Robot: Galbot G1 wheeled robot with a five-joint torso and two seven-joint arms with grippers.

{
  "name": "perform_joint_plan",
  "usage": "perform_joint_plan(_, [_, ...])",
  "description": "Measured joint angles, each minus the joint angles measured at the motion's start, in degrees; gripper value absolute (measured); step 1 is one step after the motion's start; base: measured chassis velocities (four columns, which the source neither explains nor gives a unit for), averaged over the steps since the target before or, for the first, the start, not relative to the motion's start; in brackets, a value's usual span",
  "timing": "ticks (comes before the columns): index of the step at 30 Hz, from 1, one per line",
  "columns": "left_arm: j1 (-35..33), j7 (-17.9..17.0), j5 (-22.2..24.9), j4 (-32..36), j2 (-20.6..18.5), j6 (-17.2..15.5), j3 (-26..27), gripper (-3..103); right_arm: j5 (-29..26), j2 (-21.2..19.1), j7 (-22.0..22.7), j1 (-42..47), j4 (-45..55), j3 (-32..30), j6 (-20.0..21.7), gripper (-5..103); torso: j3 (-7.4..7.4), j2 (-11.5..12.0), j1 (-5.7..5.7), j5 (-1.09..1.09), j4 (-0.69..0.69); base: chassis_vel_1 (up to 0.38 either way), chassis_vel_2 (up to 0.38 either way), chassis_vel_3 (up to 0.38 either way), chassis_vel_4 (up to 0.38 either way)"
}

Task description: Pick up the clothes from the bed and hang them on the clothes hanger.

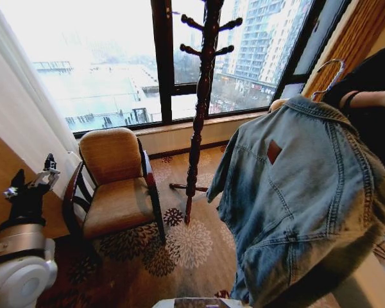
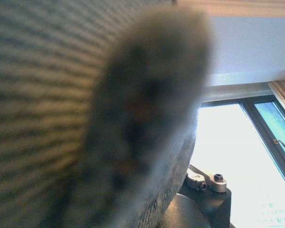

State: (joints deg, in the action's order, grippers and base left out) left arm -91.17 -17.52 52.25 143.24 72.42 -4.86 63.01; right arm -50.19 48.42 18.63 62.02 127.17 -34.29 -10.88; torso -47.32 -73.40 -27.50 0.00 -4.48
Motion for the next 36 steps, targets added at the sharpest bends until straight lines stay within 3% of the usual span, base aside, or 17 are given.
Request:
perform_joint_plan(10, [-0.1,0.8,0.8,0.0,-0.3,0.9,1.4,100,-3.3,-5.0,2.6,-8.4,-4.4,6.4,0.6,15,0.01,0.0,0.01,0.00,0.01,-0.090,0.100,0.099,-0.099])
perform_joint_plan(26, [1.7,0.8,0.9,-0.7,-1.4,0.8,0.4,100,-4.1,-7.1,4.9,-25.6,-14.6,19.4,0.6,15,0.00,0.0,0.00,0.00,0.01,-0.112,0.120,0.109,-0.121])
perform_joint_plan(36, [2.1,0.9,1.0,-2.1,-1.9,0.9,0.8,100,-4.0,-7.0,6.4,-29.2,-17.5,22.9,0.7,15,0.00,0.0,-0.02,-0.01,0.02,-0.061,0.070,0.060,-0.069])
